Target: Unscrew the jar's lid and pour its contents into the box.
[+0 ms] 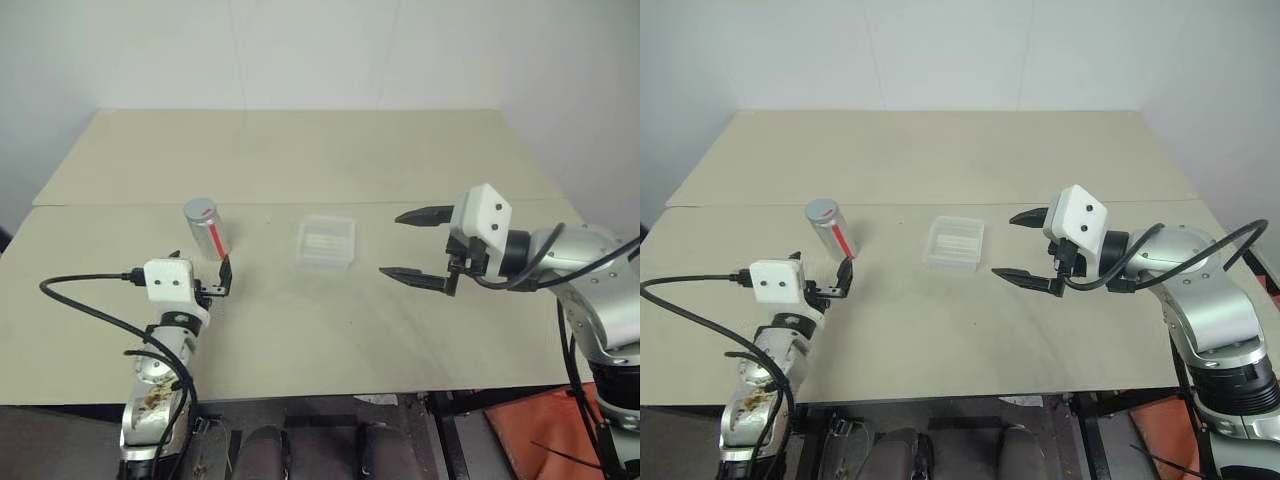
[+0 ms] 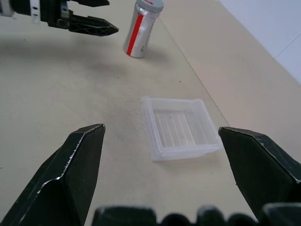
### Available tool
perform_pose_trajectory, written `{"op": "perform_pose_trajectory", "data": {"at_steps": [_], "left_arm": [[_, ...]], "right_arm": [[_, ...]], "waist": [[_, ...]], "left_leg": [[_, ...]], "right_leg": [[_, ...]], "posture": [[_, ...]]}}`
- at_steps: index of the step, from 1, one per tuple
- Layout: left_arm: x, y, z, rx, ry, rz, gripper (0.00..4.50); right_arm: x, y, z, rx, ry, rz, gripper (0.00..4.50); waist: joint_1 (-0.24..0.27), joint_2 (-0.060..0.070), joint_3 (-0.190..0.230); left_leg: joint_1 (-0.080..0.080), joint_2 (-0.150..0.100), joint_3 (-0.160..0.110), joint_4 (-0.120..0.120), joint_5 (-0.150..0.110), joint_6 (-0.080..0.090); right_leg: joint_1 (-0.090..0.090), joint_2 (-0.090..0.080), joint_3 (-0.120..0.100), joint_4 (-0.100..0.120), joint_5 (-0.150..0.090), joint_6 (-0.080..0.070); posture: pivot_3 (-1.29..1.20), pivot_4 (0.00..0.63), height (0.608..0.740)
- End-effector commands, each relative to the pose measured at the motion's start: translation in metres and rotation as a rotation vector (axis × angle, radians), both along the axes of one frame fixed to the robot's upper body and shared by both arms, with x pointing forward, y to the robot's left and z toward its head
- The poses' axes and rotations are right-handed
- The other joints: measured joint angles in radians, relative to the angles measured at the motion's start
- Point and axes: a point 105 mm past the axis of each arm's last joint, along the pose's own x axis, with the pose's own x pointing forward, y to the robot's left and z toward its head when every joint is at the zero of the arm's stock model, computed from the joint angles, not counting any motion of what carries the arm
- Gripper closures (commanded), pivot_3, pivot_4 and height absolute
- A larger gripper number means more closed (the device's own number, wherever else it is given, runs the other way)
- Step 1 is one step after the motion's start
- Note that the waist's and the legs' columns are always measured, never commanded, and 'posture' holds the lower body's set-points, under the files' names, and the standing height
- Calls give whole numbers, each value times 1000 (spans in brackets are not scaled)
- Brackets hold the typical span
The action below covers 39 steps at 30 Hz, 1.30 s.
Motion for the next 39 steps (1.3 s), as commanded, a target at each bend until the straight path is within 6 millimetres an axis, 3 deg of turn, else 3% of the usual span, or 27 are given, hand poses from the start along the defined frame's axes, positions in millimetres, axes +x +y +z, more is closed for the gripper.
{"op": "perform_pose_trajectory", "data": {"at_steps": [1, 21, 39], "left_arm": [[6, 0, 11, 10, -56, 46, 0], [59, -18, 10, -17, -68, 236, 0], [80, -25, 24, -83, -135, 374, 0]], "right_arm": [[-5, 2, 15, -10, -78, 28, 21], [-12, -1, 15, -11, -101, 43, 21], [-19, -1, 16, 0, -108, 53, 21]], "waist": [[1, 0, 0], [2, -1, 0], [3, -1, 1]], "left_leg": [[0, 0, 0, 0, 0, 0], [-1, 0, 0, 0, 0, 0], [-2, 0, 0, 1, 0, 0]], "right_leg": [[0, 0, 0, 0, 0, 0], [0, 0, -1, 0, 0, 1], [0, 0, -1, -1, 1, 1]], "posture": [[0, 150, 740], [0, 150, 740], [0, 150, 740]]}}
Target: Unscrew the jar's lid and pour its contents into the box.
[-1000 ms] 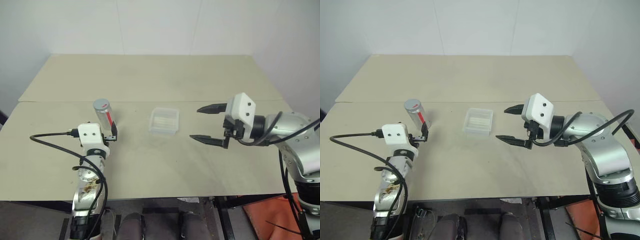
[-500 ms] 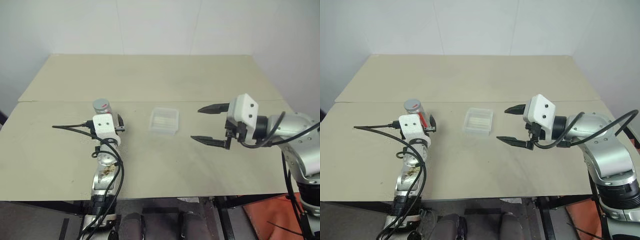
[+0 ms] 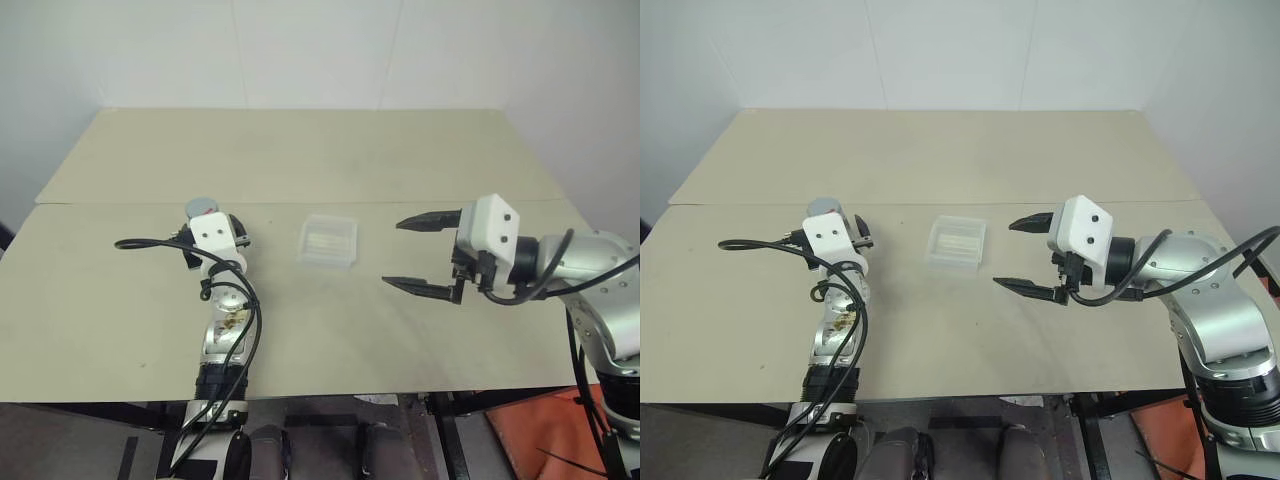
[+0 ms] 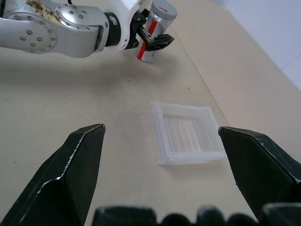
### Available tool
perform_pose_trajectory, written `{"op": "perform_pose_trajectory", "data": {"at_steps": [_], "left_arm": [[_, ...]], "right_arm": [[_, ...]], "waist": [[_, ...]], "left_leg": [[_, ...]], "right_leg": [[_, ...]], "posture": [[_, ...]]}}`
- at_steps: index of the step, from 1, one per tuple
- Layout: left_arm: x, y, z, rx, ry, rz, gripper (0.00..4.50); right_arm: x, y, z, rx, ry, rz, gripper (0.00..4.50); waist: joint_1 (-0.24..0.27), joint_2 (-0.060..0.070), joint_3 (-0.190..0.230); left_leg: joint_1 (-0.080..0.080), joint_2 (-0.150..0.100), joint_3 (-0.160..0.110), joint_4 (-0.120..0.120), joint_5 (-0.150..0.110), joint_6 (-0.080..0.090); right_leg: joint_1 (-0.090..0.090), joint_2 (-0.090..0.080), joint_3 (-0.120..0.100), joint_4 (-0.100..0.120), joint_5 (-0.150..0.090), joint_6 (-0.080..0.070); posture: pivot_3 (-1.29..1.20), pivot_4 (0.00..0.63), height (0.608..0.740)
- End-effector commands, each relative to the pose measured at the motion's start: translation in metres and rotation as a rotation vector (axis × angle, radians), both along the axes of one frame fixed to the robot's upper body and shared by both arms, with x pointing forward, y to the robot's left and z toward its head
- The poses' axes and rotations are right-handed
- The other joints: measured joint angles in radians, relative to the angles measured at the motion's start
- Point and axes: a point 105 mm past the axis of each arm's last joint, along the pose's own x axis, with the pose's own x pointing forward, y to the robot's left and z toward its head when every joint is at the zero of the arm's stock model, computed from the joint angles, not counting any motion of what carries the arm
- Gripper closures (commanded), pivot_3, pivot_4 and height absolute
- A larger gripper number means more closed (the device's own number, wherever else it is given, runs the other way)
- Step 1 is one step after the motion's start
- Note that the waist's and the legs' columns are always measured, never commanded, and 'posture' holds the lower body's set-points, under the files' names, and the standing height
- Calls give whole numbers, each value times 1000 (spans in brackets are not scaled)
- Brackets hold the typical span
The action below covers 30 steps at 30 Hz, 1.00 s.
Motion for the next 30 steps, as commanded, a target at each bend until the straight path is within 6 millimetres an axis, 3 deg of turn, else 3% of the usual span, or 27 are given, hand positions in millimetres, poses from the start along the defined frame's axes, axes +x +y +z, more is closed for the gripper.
{"op": "perform_pose_trajectory", "data": {"at_steps": [1, 13, 16, 20, 30], "left_arm": [[4, -3, 17, -8, -66, 15, 0], [17, -5, 22, -39, -78, 51, 0], [17, -2, 21, -43, -71, 71, 579], [16, 2, 20, -46, -65, 86, 1781], [15, 7, 26, -75, -83, 24, 1787]], "right_arm": [[-8, 0, 15, 19, -69, 18, 21], [-12, -1, 17, 30, -76, 22, 21], [-12, 0, 18, 36, -79, 24, 0], [-13, 1, 19, 44, -82, 33, 0], [-16, 7, 20, 69, -87, 57, 0]], "waist": [[0, 0, 0], [0, 0, 0], [0, 0, 0], [0, 0, 0], [-1, 0, 0]], "left_leg": [[0, 0, 0, 0, 0, 0], [0, 0, 0, 0, 0, 0], [-1, 0, 0, 0, 0, 0], [-1, 0, 0, 0, 0, 0], [0, 0, 0, 0, 0, 0]], "right_leg": [[0, 0, 0, 0, 0, 0], [0, 0, -1, 0, 0, 0], [0, 0, -1, 0, 0, 0], [0, 0, -1, 0, 0, 0], [0, 0, -1, 0, 0, 0]], "posture": [[0, 150, 740], [0, 150, 740], [0, 150, 740], [0, 150, 740], [0, 150, 740]]}}
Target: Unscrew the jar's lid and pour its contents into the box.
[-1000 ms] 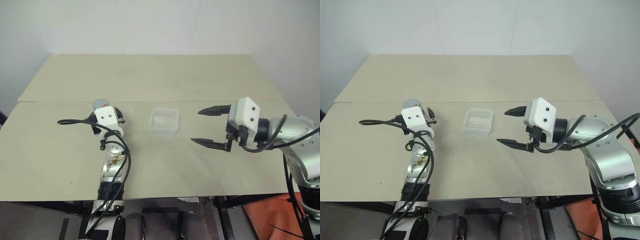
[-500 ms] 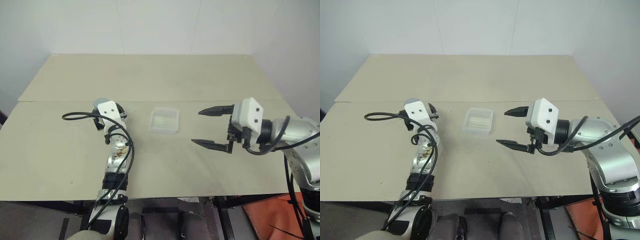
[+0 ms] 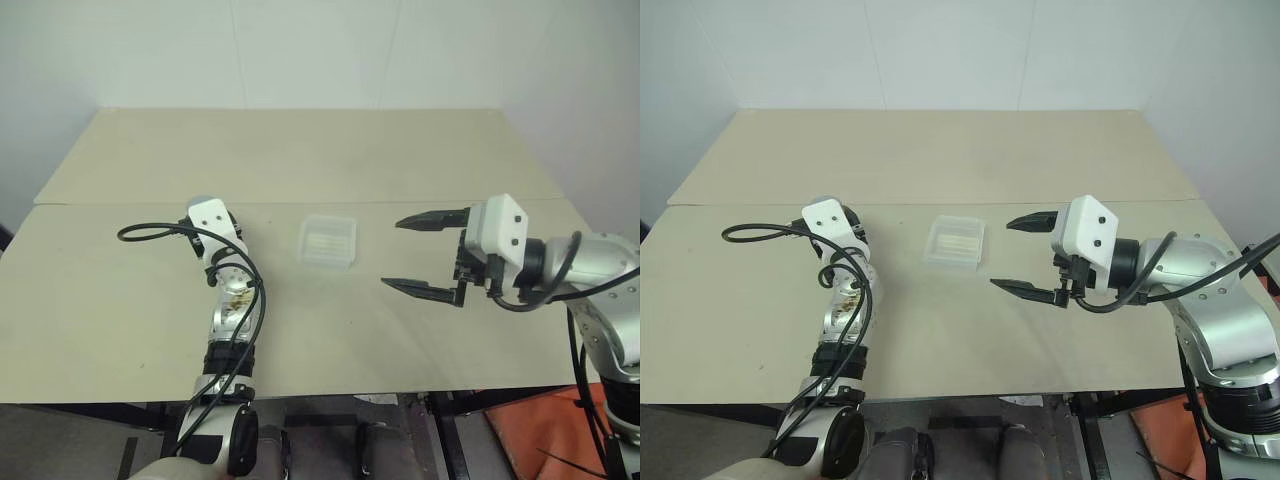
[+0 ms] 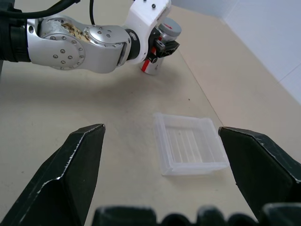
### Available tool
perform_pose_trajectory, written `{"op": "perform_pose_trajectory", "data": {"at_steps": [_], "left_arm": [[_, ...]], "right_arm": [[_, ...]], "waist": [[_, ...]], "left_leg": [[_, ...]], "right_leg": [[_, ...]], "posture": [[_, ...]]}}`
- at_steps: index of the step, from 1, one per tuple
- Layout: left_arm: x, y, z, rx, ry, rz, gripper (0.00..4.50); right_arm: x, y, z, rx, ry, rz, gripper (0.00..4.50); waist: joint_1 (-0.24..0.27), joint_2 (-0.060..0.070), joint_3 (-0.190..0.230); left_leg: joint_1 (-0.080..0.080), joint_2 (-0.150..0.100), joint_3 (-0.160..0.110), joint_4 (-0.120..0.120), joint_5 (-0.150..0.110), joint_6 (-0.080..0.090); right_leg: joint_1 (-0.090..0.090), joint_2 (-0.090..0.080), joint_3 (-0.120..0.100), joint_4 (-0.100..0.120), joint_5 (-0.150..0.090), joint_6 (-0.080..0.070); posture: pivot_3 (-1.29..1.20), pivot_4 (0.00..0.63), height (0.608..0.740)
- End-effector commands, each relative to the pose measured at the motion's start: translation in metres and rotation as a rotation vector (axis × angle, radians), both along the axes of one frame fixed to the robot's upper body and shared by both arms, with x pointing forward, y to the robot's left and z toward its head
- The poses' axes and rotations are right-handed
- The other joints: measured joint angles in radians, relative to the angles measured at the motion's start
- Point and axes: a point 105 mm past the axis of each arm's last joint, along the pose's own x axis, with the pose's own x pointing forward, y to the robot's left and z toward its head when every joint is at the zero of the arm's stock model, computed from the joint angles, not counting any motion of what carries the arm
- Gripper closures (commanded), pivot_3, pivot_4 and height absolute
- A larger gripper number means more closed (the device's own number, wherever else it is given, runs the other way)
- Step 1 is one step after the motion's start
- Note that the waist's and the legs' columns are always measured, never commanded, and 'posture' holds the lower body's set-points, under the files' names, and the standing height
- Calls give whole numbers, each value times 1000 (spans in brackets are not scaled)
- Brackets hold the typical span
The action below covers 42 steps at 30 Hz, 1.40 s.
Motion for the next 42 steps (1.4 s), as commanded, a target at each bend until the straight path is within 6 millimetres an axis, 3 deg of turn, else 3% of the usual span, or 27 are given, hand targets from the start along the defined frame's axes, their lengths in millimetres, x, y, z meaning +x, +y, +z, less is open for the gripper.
{"op": "perform_pose_trajectory", "data": {"at_steps": [1, 9, 19, 23, 26, 30, 35, 42], "left_arm": [[0, 0, 22, -6, -72, -95, 1787], [-9, 1, 53, 81, -110, -447, 1787], [-55, -22, 62, 217, -39, -1115, 1787], [-86, -27, 73, 333, -15, -1483, 1787], [-95, -28, 76, 389, 6, -1654, 1787], [-92, -42, 77, 434, 25, -1804, 1787], [-84, -55, 77, 460, 15, -1873, 1787], [-80, -63, 80, 460, -28, -1895, 1787]], "right_arm": [[-6, 3, 15, 27, -74, 22, 0], [-7, 6, 13, 40, -77, 27, 0], [-3, 13, 14, 73, -60, 41, 0], [-4, 31, 23, 159, 12, 91, 0], [-3, 49, 31, 201, 63, 123, 0], [1, 82, 37, 217, 124, 145, 0], [0, 107, 47, 238, 151, 166, 0], [17, 127, 47, 231, 169, 66, 0]], "waist": [[0, 0, 0], [-1, 0, 0], [-2, 0, 0], [-7, 1, 0], [-11, 1, 0], [-8, 1, 0], [-7, 1, 0], [-14, 1, 0]], "left_leg": [[0, 0, 0, 0, 0, 0], [-1, 0, 0, 0, 2, -4], [-1, 0, 0, 0, 2, -4], [-1, 1, 0, 0, 2, -4], [-1, 1, 1, -1, 2, -4], [-2, 0, 1, 0, 3, -4], [-5, 0, 1, 0, 5, -8], [-11, 0, 0, 0, 6, -9]], "right_leg": [[0, 0, 0, 0, 0, 0], [-1, 0, -1, 0, 0, 0], [-1, 0, -1, 1, 0, 0], [-2, 0, -1, 1, 0, 0], [-3, 0, -1, 2, -1, -1], [-3, 0, -1, 2, -1, -1], [-3, 0, -2, 4, 0, 0], [-9, 1, -3, 4, 0, 0]], "posture": [[0, 150, 740], [0, 150, 740], [0, 150, 740], [0, 150, 740], [0, 150, 740], [0, 150, 740], [0, 150, 740], [0, 150, 740]]}}
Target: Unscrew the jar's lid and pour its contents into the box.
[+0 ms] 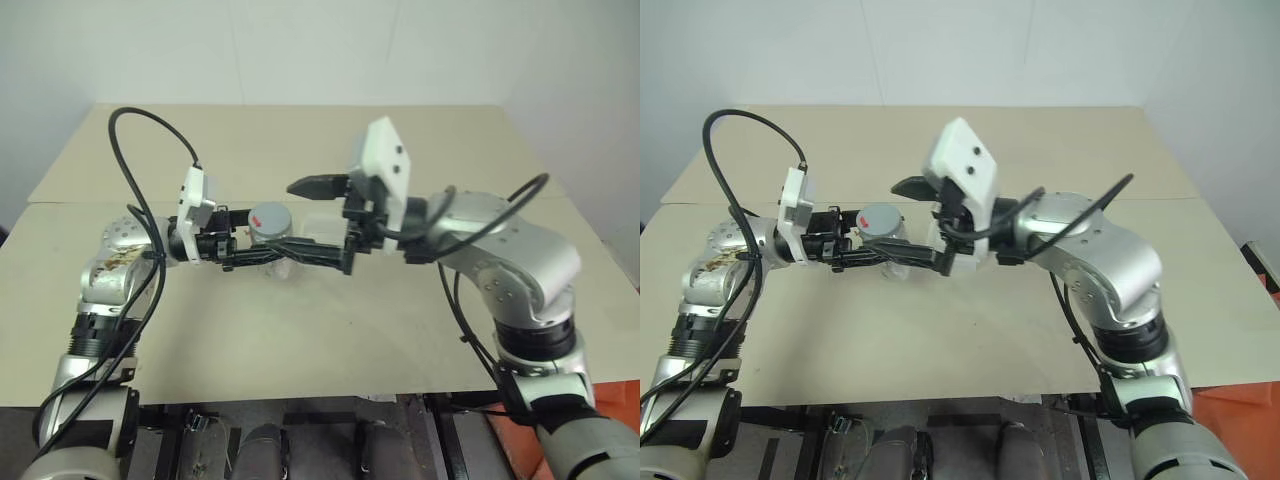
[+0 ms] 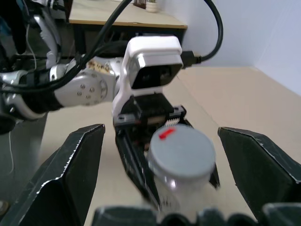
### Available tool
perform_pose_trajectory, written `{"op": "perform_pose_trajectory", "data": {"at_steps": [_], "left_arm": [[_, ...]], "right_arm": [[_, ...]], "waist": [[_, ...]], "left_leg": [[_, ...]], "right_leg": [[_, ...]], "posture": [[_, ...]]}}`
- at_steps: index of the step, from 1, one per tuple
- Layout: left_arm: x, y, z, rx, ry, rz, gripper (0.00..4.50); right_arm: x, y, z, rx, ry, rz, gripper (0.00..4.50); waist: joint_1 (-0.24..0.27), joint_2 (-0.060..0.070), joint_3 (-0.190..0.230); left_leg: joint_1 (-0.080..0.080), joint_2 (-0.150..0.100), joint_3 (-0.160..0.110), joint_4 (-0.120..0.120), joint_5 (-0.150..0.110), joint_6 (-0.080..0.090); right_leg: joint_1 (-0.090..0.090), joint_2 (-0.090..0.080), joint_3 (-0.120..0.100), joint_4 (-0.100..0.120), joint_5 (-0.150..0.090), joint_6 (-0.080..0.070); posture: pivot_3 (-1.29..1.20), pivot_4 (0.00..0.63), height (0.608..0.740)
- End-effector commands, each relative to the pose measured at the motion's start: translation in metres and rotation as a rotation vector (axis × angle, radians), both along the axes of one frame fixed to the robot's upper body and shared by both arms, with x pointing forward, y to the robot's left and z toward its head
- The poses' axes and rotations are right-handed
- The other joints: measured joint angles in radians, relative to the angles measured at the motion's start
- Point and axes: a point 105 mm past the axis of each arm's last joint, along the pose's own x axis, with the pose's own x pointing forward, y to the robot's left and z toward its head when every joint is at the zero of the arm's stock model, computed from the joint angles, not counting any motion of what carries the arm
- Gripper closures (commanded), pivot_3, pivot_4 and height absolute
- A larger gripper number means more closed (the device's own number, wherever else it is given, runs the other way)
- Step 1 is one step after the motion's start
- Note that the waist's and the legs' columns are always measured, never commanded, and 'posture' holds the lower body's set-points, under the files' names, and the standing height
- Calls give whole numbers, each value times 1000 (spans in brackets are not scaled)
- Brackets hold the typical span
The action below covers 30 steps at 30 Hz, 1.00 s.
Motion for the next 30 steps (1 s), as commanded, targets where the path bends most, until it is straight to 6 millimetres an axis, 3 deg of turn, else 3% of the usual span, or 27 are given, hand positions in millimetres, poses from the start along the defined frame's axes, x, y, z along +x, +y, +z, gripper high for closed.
{"op": "perform_pose_trajectory", "data": {"at_steps": [1, 12, 15, 19, 25, 30], "left_arm": [[-1, -2, 12, -11, -64, -15, 1787], [-7, -3, 12, -23, -72, -26, 1787], [-7, -2, 11, -21, -72, -25, 1787], [-7, -1, 12, -19, -73, -23, 1787], [-7, 0, 15, -18, -89, -24, 1787], [-21, -2, 19, -27, -92, -129, 1787]], "right_arm": [[7, 3, 3, -17, -33, -61, 0], [18, 12, 0, -7, -18, -88, 0], [17, 13, 0, -7, -9, -71, 578], [17, 14, -2, -6, 1, -63, 1740], [12, 14, -4, -10, 14, -10, 1739], [-4, 8, -6, -27, -20, 250, 1739]], "waist": [[-1, 0, 0], [-12, 0, 0], [-12, 0, 0], [-11, 0, 0], [-12, 0, 0], [-11, 0, 0]], "left_leg": [[0, 0, 0, 0, 0, 0], [-3, 0, 0, 0, 0, 0], [-3, 0, 0, 0, 0, 0], [-3, 0, 0, 0, 0, 0], [-3, 0, 0, 0, 0, 0], [-3, 0, 0, 0, 0, 0]], "right_leg": [[0, 0, 0, 0, 0, 0], [-3, 0, 0, 0, 0, 0], [-3, 0, 0, 0, 0, 0], [-3, 0, 0, 0, 0, 0], [-3, 0, 0, 0, 0, 0], [-3, 0, 0, 0, 0, 0]], "posture": [[0, 150, 740], [0, 150, 740], [0, 150, 740], [0, 150, 740], [0, 150, 740], [0, 150, 740]]}}
